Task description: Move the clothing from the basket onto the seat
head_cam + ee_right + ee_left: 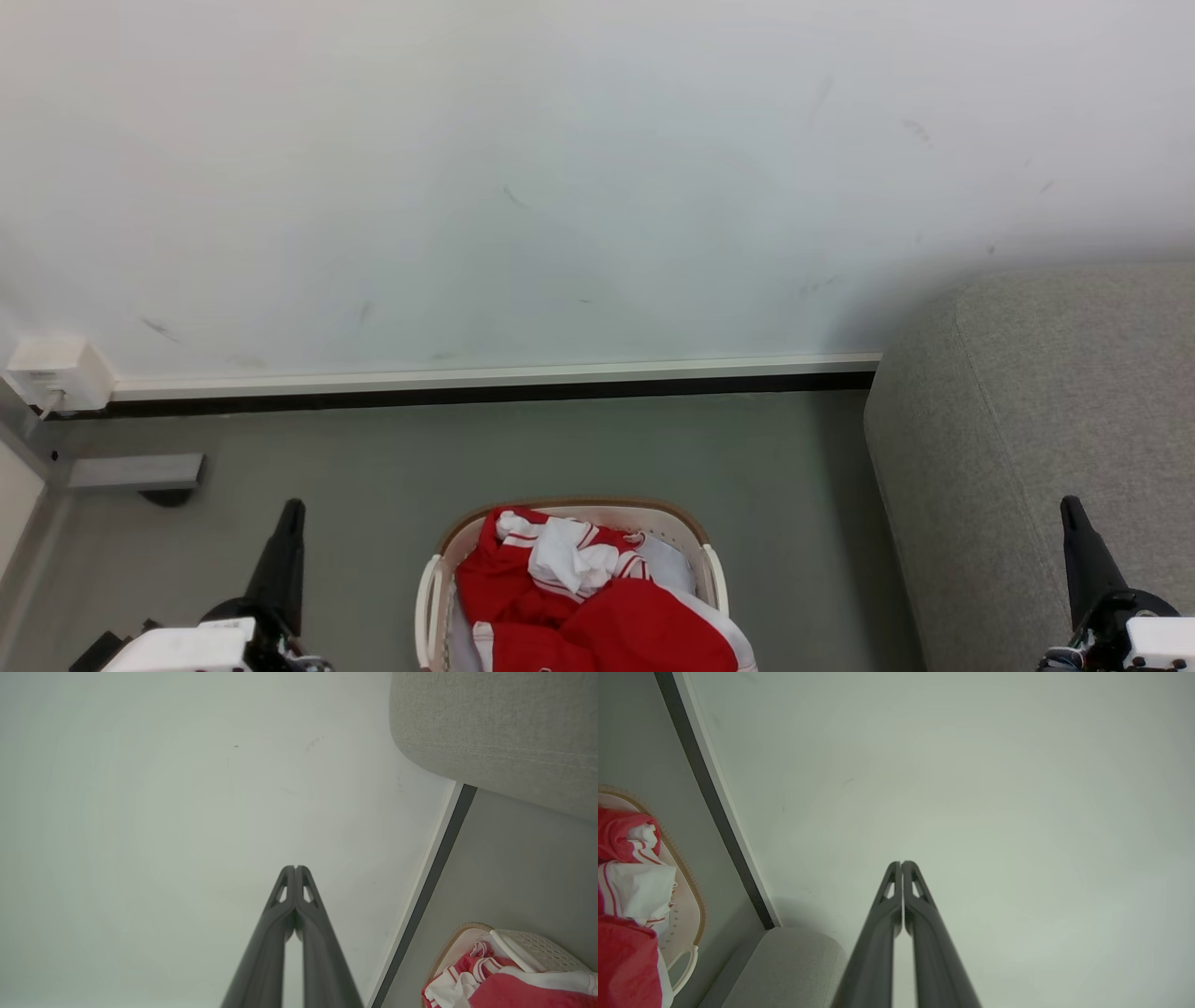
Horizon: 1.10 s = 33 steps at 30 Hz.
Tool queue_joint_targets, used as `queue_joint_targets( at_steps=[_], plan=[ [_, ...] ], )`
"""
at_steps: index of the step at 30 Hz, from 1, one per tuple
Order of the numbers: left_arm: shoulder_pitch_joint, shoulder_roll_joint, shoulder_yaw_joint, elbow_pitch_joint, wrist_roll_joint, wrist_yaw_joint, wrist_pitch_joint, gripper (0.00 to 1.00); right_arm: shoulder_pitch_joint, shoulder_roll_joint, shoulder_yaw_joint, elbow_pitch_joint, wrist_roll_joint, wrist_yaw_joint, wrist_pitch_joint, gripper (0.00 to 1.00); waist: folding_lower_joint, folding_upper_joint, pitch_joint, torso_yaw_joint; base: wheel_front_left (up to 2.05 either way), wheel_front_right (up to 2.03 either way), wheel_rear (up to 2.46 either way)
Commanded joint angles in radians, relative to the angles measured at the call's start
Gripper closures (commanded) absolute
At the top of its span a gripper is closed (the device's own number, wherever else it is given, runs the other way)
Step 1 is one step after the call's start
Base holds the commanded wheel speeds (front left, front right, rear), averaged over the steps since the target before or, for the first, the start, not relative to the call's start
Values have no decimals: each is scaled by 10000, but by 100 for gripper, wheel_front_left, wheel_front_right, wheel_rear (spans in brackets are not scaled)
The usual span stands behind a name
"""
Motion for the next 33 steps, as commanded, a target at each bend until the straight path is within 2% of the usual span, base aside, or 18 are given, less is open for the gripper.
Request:
queue_joint_targets(
  at_steps=[1, 33],
  plan=[
    [-84, 72, 9, -32, -150, -48, 36, 100, -123, -38, -25, -36, -7, -22, 22, 100, 0, 0, 0, 0, 0, 0, 0],
    [-84, 72, 9, -32, -150, -48, 36, 100, -124, -39, -25, -36, -7, -22, 22, 100, 0, 0, 0, 0, 0, 0, 0]
  ],
)
